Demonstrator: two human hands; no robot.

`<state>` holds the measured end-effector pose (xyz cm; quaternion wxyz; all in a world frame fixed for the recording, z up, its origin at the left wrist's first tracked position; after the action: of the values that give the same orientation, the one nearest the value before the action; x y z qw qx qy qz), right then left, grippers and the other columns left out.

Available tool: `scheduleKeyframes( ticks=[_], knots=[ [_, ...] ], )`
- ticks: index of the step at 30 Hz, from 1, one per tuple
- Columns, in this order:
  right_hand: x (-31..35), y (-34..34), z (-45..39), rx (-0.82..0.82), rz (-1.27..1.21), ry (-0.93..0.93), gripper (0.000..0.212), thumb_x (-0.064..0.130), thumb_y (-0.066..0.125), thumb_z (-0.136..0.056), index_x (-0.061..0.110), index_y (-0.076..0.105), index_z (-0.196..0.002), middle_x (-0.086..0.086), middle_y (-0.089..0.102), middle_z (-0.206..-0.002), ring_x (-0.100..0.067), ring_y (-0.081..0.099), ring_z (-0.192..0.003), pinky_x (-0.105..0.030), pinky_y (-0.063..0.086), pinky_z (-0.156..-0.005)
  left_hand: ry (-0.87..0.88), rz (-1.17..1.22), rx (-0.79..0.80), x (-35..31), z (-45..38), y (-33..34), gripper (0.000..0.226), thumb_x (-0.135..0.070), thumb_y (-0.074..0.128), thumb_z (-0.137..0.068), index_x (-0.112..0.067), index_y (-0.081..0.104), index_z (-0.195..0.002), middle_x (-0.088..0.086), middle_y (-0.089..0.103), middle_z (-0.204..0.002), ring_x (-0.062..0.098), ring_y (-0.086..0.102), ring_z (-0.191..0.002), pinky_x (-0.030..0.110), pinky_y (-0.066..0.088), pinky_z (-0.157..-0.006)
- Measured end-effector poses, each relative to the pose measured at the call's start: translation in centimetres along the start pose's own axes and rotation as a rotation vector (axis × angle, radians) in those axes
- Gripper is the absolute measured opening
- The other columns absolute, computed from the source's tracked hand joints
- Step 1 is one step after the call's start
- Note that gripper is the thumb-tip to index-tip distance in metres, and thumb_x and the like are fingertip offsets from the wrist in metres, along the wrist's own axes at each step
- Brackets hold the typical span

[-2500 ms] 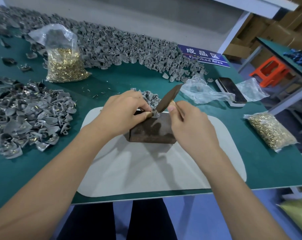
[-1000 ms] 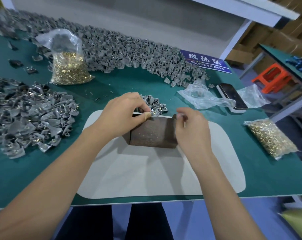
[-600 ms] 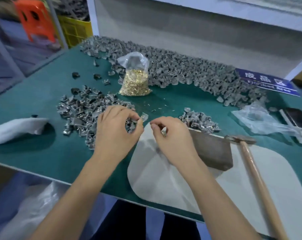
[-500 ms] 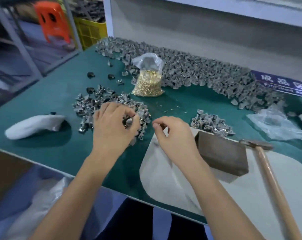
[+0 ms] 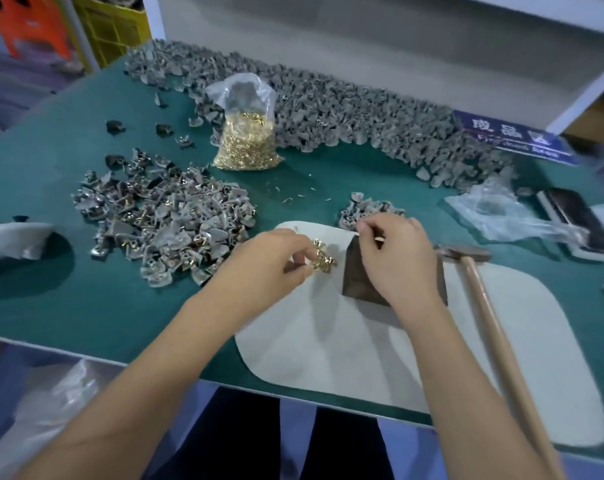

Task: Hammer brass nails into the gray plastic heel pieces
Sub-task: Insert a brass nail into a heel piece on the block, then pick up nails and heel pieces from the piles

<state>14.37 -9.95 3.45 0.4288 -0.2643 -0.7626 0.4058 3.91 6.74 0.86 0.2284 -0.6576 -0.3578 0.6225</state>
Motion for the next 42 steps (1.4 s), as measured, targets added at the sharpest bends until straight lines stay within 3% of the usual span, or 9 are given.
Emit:
scheduleKeyframes(
  ticks=[5,13,17,21,25,31,34,38,42],
  knots=[
    [-0.3,0.2,-0.1,-0.036,0.000,-0.006,0.021,0.029,0.054,-0.100,0.028,0.073,-0.093,0.010,0.073,-0.091,-0.022,0.053,-0.092,-0.034,0.041,-0.068,0.006,-0.071,-0.026,-0.8,-0.3,0.5,0.008,-0.029,0.075,-0.090,-0.033,0.075,-0.096,-0.014,0.062,-0.089,0.005,0.060,-0.083,0.034,0.053,-0.079],
    [-0.6,0.3,-0.1,-0.045,-0.069,0.003,0.018,0.027,0.057,-0.098,0.028,0.074,-0.091,0.012,0.073,-0.093,-0.020,0.055,-0.094,-0.031,0.035,-0.069,0.111,-0.157,0.025,-1.6,-1.5,1.2,0.008,-0.023,0.067,-0.096,-0.022,0.072,-0.102,-0.008,0.061,-0.098,0.013,0.056,-0.097,0.042,0.049,-0.085],
    [-1.3,0.0,-0.3,-0.040,-0.308,0.071,0.016,0.025,0.062,-0.098,0.027,0.078,-0.096,0.014,0.075,-0.095,-0.011,0.062,-0.094,-0.029,0.048,-0.076,0.198,-0.274,0.026,-1.9,-1.3,1.4,0.012,-0.026,0.061,-0.100,-0.022,0.069,-0.109,-0.009,0.063,-0.106,0.015,0.058,-0.105,0.039,0.049,-0.084],
    [-2.1,-0.9,-0.3,-0.090,-0.533,0.128,0.015,0.020,0.065,-0.096,0.025,0.078,-0.091,0.023,0.071,-0.086,0.000,0.064,-0.090,-0.017,0.047,-0.080,0.203,-0.363,-0.014,-2.1,-1.1,1.5,0.013,-0.029,0.058,-0.102,-0.024,0.065,-0.111,-0.010,0.063,-0.106,0.016,0.060,-0.100,0.040,0.049,-0.076],
    [-2.6,-1.1,-0.4,-0.096,-0.593,0.142,0.017,0.017,0.065,-0.095,0.026,0.079,-0.091,0.019,0.074,-0.091,-0.004,0.067,-0.095,-0.026,0.052,-0.087,0.106,-0.286,-0.087,-2.1,-1.8,0.8,0.010,-0.035,0.060,-0.100,-0.029,0.063,-0.109,-0.016,0.062,-0.105,0.008,0.058,-0.092,0.030,0.042,-0.075],
    [-2.7,-1.1,-0.2,-0.095,-0.591,0.139,0.016,0.020,0.065,-0.097,0.029,0.078,-0.092,0.025,0.072,-0.088,0.006,0.063,-0.092,-0.013,0.047,-0.079,-0.017,-0.191,-0.011,-1.2,-0.4,0.8,0.009,-0.042,0.070,-0.091,-0.034,0.066,-0.094,-0.015,0.058,-0.093,-0.004,0.054,-0.081,0.026,0.045,-0.069],
    [-2.2,-0.8,0.0,-0.094,-0.531,0.089,0.015,0.020,0.064,-0.098,0.025,0.077,-0.093,0.018,0.073,-0.090,-0.001,0.063,-0.087,-0.010,0.045,-0.075,-0.035,-0.130,-0.068,-1.5,-0.2,1.1,0.005,-0.035,0.071,-0.093,-0.030,0.070,-0.092,-0.011,0.059,-0.090,0.004,0.055,-0.084,0.032,0.046,-0.071],
    [-1.6,-0.6,0.1,-0.056,-0.433,0.040,0.014,0.021,0.063,-0.098,0.024,0.077,-0.095,0.015,0.073,-0.090,-0.004,0.061,-0.084,-0.020,0.046,-0.073,-0.019,-0.415,-0.120,-2.2,-0.3,1.7,0.016,-0.040,0.055,-0.101,-0.029,0.066,-0.100,-0.010,0.057,-0.101,0.012,0.057,-0.099,0.034,0.043,-0.067],
    [-1.7,-1.0,0.1,-0.066,-0.457,0.038,0.015,0.021,0.064,-0.098,0.022,0.078,-0.096,0.013,0.075,-0.095,-0.006,0.064,-0.089,-0.029,0.051,-0.082,-0.039,-0.401,-0.158,-2.4,-1.1,1.9,0.017,-0.041,0.048,-0.104,-0.028,0.060,-0.106,-0.013,0.052,-0.104,0.011,0.054,-0.105,0.033,0.037,-0.066]
  ],
)
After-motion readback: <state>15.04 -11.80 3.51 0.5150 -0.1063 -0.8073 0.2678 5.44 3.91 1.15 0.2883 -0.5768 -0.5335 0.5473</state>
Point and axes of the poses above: each hand's wrist, its own z-axis away from the middle knuckle, its own y-axis out of the palm, x = y × z, the point moved 4 cm from there along -z, towards the middle knuckle
